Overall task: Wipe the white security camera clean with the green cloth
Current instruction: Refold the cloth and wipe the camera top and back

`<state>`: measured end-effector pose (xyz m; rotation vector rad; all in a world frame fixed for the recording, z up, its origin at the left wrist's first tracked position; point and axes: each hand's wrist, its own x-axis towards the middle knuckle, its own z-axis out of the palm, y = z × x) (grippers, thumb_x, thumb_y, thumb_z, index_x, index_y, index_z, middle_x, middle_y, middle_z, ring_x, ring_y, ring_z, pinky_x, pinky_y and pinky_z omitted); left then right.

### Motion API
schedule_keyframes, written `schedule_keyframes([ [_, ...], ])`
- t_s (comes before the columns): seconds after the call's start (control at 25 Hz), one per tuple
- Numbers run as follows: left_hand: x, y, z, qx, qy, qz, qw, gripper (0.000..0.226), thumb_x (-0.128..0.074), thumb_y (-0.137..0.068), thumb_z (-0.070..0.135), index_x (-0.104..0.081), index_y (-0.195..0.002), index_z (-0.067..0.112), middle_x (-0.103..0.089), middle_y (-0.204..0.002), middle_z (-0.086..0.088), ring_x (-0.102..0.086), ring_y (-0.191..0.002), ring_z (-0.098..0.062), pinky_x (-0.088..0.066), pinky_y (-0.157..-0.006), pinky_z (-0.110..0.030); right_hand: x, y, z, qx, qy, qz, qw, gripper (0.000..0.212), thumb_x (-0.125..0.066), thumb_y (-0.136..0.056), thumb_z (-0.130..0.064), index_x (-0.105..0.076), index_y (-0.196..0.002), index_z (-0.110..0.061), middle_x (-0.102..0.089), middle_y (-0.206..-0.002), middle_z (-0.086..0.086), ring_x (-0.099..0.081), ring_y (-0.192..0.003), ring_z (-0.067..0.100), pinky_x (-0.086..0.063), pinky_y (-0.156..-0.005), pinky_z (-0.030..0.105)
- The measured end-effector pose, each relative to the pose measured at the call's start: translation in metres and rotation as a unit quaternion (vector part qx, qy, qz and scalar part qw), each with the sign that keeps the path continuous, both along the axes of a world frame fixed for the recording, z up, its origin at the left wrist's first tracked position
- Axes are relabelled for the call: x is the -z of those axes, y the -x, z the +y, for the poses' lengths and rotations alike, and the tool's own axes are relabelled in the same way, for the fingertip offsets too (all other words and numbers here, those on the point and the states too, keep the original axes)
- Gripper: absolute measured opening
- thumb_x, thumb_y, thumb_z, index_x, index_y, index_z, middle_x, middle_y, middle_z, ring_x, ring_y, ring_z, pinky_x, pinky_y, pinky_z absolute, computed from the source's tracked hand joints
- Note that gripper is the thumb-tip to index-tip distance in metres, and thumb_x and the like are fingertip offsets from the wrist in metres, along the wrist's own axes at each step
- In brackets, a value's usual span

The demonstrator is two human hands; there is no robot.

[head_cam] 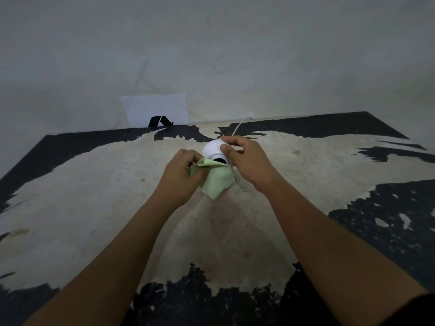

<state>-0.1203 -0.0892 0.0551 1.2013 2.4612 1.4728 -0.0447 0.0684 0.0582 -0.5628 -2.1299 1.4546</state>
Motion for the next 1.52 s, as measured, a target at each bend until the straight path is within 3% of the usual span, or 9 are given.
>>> schedule_keyframes([
  [0.16,-0.002,0.015,0.017,-0.011,0.015,0.04,0.999,0.011,-0.059,-0.084,0.011,-0.06,-0.095,0.013,-0.057,-0.106,-0.001,-0.052,-0.09,-0.013,-0.039,-0.072,-0.01,0.002,0.001,0.002,-0.005,-0.005,-0.004,1.0,0.032,-0.062,-0.087,-0.032,-0.064,-0.118,-0.027,-0.062,-0.125,-0.004,-0.063,-0.101,0.016,-0.052,-0.094,0.043],
  [0.36,-0.003,0.013,0.027,-0.031,0.005,-0.033,0.999,0.019,-0.063,-0.083,0.023,-0.053,-0.099,0.02,-0.059,-0.098,0.002,-0.053,-0.08,-0.013,-0.041,-0.062,-0.023,0.002,0.002,0.009,-0.019,0.004,0.002,1.0,0.027,-0.061,-0.088,-0.033,-0.067,-0.114,-0.028,-0.066,-0.121,-0.004,-0.064,-0.103,0.014,-0.051,-0.097,0.042],
  [0.52,-0.001,0.003,0.048,-0.055,0.005,0.002,0.998,0.051,-0.076,-0.071,0.029,-0.048,-0.111,0.012,-0.044,-0.109,-0.005,-0.046,-0.091,-0.018,-0.037,-0.074,-0.026,-0.006,0.001,0.013,-0.035,0.042,-0.014,0.998,0.028,-0.051,-0.093,-0.04,-0.072,-0.106,-0.026,-0.072,-0.108,-0.004,-0.065,-0.1,0.011,-0.051,-0.095,0.035],
  [0.64,0.004,-0.006,0.052,-0.047,0.019,0.01,0.999,0.066,-0.079,-0.069,0.031,-0.041,-0.118,0.009,-0.039,-0.11,-0.006,-0.044,-0.092,-0.019,-0.036,-0.073,-0.025,-0.005,0.002,0.016,-0.046,0.039,-0.003,0.998,0.024,-0.057,-0.091,-0.034,-0.072,-0.106,-0.022,-0.071,-0.11,-0.005,-0.064,-0.101,0.009,-0.051,-0.095,0.034],
  [0.76,0.01,-0.002,0.044,-0.029,0.023,0.014,0.999,0.066,-0.077,-0.071,0.026,-0.041,-0.124,0.012,-0.045,-0.119,-0.009,-0.051,-0.1,-0.022,-0.039,-0.076,-0.026,-0.002,0.004,0.017,-0.049,0.038,0.007,0.998,0.023,-0.061,-0.089,-0.026,-0.069,-0.111,-0.02,-0.066,-0.12,-0.006,-0.061,-0.108,0.01,-0.053,-0.095,0.04],
  [1.04,-0.008,0.025,0.019,0.049,0.097,-0.004,0.994,0.046,-0.068,-0.081,0.014,-0.052,-0.123,0.026,-0.057,-0.129,0.002,-0.058,-0.105,-0.013,-0.042,-0.083,-0.022,0.003,0.005,0.019,-0.054,0.05,0.015,0.997,0.024,-0.061,-0.089,-0.025,-0.067,-0.112,-0.021,-0.064,-0.113,-0.009,-0.06,-0.111,0.013,-0.052,-0.097,0.044],
  [1.24,-0.004,0.018,0.023,0.002,0.022,-0.052,0.998,0.029,-0.064,-0.084,0.028,-0.058,-0.112,0.028,-0.061,-0.104,0.007,-0.06,-0.098,-0.017,-0.044,-0.071,-0.02,0.003,0.005,0.017,-0.058,0.07,0.021,0.996,0.023,-0.061,-0.09,-0.022,-0.068,-0.112,-0.019,-0.066,-0.116,-0.007,-0.061,-0.109,0.013,-0.053,-0.096,0.043],
  [1.44,0.011,0.002,0.037,-0.038,0.004,-0.037,0.999,0.058,-0.078,-0.068,0.035,-0.05,-0.117,0.023,-0.058,-0.121,-0.002,-0.058,-0.102,-0.02,-0.052,-0.079,-0.033,0.0,0.003,0.015,-0.057,0.084,0.026,0.994,0.026,-0.06,-0.091,-0.02,-0.066,-0.116,-0.017,-0.064,-0.115,-0.003,-0.061,-0.109,0.017,-0.056,-0.091,0.039],
  [1.52,0.01,0.003,0.033,-0.03,0.004,-0.038,0.999,0.058,-0.078,-0.069,0.031,-0.05,-0.119,0.025,-0.058,-0.124,0.0,-0.057,-0.104,-0.018,-0.049,-0.077,-0.027,0.001,0.002,0.016,-0.059,0.083,0.025,0.995,0.027,-0.059,-0.091,-0.02,-0.066,-0.117,-0.016,-0.063,-0.116,-0.003,-0.061,-0.111,0.018,-0.056,-0.091,0.037],
])
